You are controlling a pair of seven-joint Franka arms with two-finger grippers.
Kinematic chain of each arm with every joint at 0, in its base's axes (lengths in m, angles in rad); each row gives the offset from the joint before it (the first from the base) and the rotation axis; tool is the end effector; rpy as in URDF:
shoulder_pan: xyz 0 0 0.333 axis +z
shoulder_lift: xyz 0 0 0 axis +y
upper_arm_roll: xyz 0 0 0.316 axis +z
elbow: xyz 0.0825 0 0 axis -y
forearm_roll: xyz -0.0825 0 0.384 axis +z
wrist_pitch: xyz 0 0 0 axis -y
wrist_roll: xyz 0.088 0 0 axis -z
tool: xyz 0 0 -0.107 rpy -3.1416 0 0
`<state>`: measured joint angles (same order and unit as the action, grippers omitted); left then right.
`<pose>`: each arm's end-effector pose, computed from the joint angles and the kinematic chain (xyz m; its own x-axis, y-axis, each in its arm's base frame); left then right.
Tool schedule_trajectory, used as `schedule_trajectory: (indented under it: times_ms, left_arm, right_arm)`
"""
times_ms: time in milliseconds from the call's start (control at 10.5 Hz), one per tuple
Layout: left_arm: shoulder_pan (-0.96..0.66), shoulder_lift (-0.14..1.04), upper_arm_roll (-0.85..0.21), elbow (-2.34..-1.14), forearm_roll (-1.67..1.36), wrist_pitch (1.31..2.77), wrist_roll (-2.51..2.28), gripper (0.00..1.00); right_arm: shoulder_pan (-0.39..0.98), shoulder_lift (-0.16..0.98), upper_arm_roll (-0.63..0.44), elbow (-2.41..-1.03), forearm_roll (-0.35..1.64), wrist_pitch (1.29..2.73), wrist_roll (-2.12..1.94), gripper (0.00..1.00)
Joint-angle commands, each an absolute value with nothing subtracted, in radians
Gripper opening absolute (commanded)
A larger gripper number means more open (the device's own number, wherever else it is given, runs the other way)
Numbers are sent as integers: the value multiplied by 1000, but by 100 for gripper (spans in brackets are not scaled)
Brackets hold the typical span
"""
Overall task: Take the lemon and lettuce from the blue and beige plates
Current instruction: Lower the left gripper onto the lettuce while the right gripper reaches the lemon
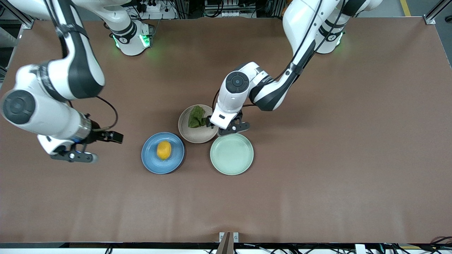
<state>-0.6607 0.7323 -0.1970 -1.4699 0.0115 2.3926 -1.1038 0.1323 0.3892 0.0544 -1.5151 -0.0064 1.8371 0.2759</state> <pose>0.5045 -0.5394 0.2720 0.9554 0.2945 -0.0194 0.2909 -0.9283 0.2317 0.6560 0.1185 0.4340 0.9936 -0.0905 -0.0680 -0.0904 -0.9959 0.0041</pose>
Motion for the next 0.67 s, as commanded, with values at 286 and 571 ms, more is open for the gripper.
schedule_trajectory:
  times_ms: [286, 571]
  left_arm:
    - [-757, 833, -149, -1433, 35, 2519, -1143, 100]
    - [-853, 862, -80, -1401, 32, 2519, -1166, 100]
  right_arm:
    - [182, 486, 54, -1500, 2, 1979, 279, 100]
    - [209, 525, 52, -1500, -8, 2002, 276, 100]
